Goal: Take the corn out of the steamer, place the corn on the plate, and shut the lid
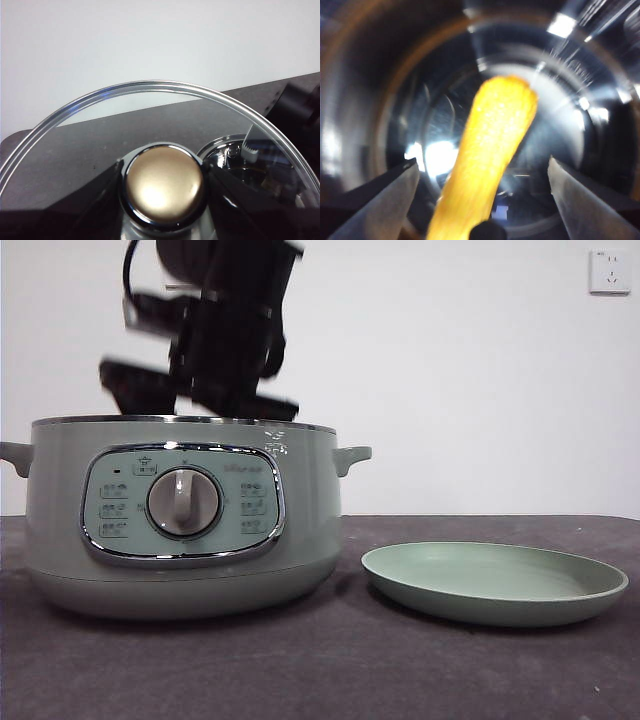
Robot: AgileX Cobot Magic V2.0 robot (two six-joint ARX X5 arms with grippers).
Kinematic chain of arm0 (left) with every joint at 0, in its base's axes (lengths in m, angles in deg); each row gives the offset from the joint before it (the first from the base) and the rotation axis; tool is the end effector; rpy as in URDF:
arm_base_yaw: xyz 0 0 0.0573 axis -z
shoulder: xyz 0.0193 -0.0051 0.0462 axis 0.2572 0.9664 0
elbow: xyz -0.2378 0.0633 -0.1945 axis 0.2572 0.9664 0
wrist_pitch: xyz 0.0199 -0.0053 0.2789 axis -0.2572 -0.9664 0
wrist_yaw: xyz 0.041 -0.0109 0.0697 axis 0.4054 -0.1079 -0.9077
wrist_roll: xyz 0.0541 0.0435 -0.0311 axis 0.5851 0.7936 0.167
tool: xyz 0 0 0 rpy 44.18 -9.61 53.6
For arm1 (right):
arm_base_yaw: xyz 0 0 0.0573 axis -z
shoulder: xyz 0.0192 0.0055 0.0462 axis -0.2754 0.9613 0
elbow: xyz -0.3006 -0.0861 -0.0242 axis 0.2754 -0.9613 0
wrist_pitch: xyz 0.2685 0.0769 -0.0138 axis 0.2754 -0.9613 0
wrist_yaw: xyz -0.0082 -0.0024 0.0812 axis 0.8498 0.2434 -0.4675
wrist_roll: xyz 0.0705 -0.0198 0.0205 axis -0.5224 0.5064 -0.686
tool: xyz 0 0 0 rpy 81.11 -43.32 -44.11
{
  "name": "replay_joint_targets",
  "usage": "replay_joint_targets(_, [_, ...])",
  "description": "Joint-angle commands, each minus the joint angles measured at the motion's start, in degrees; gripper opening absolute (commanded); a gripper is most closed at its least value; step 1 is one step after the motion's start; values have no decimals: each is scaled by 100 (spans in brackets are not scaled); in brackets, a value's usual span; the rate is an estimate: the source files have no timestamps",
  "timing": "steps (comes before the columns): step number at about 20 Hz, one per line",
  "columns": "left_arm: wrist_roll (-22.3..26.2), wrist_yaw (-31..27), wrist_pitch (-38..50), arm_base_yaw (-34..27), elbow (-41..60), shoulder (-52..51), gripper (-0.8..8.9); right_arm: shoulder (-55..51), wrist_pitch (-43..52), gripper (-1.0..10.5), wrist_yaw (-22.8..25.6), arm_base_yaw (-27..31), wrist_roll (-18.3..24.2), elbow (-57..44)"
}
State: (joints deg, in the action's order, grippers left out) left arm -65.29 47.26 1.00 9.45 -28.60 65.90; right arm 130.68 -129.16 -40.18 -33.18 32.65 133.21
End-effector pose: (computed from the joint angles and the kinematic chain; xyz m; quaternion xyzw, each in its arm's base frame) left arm 0.0540 -0.0023 0.4331 0.0534 0.0923 -0.0455 0.9933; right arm 0.3526 0.4096 0.2388 -0.2278 0.4824 0.3657 0.7627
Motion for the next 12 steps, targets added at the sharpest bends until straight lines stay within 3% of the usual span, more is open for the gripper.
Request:
replay_joint_targets(1, [-35, -13, 249, 2, -57, -61, -8, 273, 63, 333, 0, -2, 52, 17])
replay_joint_targets(3, [-35, -15, 205, 2, -57, -61, -8, 358, 151, -31, 17, -4, 48, 17])
replay_joint_targets(7, [-33, -13, 216, 2, -57, -35, -8, -195, 90, -9, 11, -33, -103, 26])
replay_joint_targets(12, [-33, 31, 431, 7, -57, 387, -8, -1954, -885, -9, 9, 190, 57, 26])
